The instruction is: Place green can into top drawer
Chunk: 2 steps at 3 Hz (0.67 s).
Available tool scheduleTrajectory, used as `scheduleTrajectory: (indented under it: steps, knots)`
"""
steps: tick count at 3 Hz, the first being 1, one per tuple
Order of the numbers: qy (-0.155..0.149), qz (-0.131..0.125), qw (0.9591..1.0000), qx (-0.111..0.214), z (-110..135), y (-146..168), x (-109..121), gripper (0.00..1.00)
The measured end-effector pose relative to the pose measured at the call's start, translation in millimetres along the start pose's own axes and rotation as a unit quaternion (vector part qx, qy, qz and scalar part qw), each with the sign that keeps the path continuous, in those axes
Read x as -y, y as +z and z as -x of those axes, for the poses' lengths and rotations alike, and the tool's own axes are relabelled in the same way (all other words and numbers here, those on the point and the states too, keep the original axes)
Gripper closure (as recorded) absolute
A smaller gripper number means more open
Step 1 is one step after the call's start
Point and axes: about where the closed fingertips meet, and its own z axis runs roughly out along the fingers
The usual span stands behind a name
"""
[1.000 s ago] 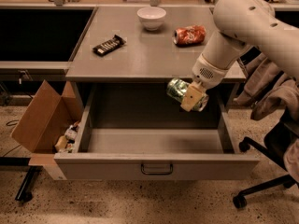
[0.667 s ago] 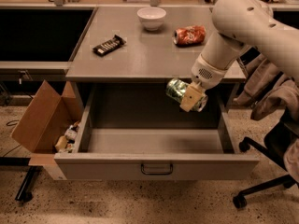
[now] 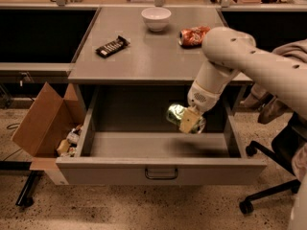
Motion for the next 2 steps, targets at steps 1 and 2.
scheduleTrajectory:
  steps: [1,2]
  knots:
    - [0.009,0.010,0.9999,-0.008,-7,32,3,1.00]
    - [0.015,0.018,0.9995,-0.021,-10,57,4,1.00]
